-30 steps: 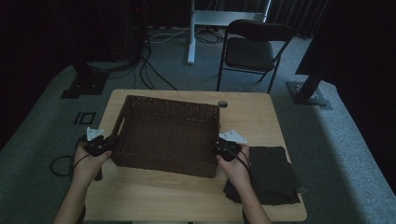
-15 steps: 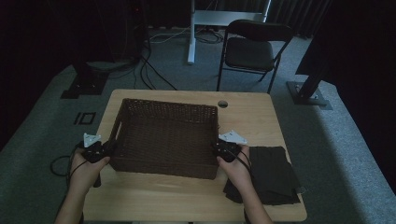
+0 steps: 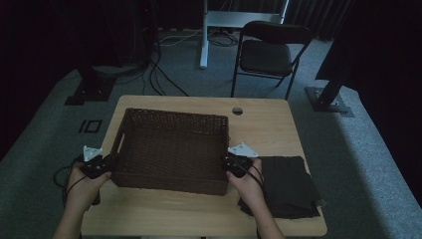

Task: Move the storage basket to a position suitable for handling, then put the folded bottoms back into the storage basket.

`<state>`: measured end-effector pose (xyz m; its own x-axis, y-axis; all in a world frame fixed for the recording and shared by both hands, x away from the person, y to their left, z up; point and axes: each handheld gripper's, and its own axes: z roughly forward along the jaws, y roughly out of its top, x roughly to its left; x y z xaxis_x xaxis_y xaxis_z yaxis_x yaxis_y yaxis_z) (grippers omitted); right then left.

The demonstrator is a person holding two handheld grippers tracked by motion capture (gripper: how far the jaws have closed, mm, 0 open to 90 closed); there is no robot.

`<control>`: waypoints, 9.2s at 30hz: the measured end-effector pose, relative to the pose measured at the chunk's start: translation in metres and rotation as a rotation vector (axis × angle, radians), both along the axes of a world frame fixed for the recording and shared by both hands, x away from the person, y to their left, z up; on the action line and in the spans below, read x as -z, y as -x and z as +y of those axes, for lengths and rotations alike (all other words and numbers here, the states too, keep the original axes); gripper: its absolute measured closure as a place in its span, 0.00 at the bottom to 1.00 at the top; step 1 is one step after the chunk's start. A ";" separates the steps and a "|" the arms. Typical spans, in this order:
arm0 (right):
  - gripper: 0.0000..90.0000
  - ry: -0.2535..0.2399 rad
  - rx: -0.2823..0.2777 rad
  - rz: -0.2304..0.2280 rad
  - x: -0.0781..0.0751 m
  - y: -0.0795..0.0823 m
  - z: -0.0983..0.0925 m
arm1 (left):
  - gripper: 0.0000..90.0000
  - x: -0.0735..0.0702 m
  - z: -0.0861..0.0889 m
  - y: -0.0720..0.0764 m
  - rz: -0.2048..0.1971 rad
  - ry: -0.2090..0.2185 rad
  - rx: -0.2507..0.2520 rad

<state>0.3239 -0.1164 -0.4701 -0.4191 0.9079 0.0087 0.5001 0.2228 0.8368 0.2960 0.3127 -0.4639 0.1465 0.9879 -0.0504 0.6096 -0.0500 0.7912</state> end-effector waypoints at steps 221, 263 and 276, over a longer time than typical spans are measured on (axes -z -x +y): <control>0.13 0.009 0.207 0.092 0.057 0.023 -0.250 | 0.19 0.062 -0.406 0.027 0.017 0.175 0.597; 0.56 -0.189 0.103 0.314 0.070 0.012 -0.246 | 0.50 0.088 -0.422 0.002 0.138 0.210 0.626; 0.73 -0.253 0.151 0.351 0.055 0.019 -0.244 | 0.71 0.069 -0.421 0.001 0.124 0.182 0.680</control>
